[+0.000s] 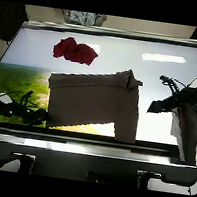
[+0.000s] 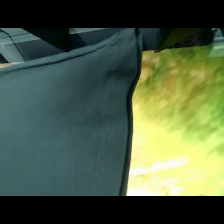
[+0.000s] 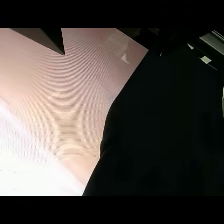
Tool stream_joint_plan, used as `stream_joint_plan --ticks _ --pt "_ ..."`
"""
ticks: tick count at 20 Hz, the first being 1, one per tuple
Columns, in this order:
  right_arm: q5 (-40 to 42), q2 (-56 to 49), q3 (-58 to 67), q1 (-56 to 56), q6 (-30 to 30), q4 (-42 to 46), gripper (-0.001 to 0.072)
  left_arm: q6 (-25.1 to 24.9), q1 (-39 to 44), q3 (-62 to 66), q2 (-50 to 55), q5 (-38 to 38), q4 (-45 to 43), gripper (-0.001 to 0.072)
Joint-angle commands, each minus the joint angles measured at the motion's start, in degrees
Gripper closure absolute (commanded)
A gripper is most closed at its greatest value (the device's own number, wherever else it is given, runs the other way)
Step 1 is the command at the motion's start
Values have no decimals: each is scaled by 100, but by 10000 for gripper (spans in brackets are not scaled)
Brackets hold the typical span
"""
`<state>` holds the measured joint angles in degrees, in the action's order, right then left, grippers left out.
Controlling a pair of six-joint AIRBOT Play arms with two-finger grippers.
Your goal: Fold the shirts.
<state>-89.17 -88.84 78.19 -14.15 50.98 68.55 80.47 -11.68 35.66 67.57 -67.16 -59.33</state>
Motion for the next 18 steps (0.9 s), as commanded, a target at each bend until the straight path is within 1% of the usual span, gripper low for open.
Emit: stream_joint_plan --ticks 1,2,3,4,5,6,8,10,11,12,13,14,16,18 --pt "216 15 -380 61 -96 2 22 118 293 -94 155 404 50 127" --pt "468 15 -595 188 -168 -74 19 118 334 -92 227 455 140 133" --pt "756 13 -798 350 -269 -144 17 184 365 -92 267 527 249 279" --pt "1113 13 -994 520 -282 -245 15 229 382 -92 275 608 374 467" --pt "1493 -2 -1158 684 -282 -446 15 225 385 -72 271 651 439 611" --pt "1827 -39 -1257 798 -280 -702 16 223 385 -33 264 636 435 677" --pt "2249 -203 -1281 885 -280 -970 27 181 385 22 205 603 431 678" --pt "2363 -343 -1281 907 -216 -994 75 179 385 85 140 619 428 678" --pt "2341 -396 -1281 911 -214 -1043 185 181 385 129 142 627 431 678" --pt "2332 -420 -1281 911 -216 -1115 391 181 385 162 142 664 431 678" --pt "2312 -396 -1263 911 -216 -1106 668 181 376 223 142 664 428 678" --pt "2186 -297 -1196 905 -345 -1088 662 173 339 376 138 647 426 679" --pt "2013 164 -815 905 -798 -977 662 -72 216 1062 0 487 409 681" --pt "2116 933 -15 905 -973 -599 663 -79 101 2396 -426 487 302 681"
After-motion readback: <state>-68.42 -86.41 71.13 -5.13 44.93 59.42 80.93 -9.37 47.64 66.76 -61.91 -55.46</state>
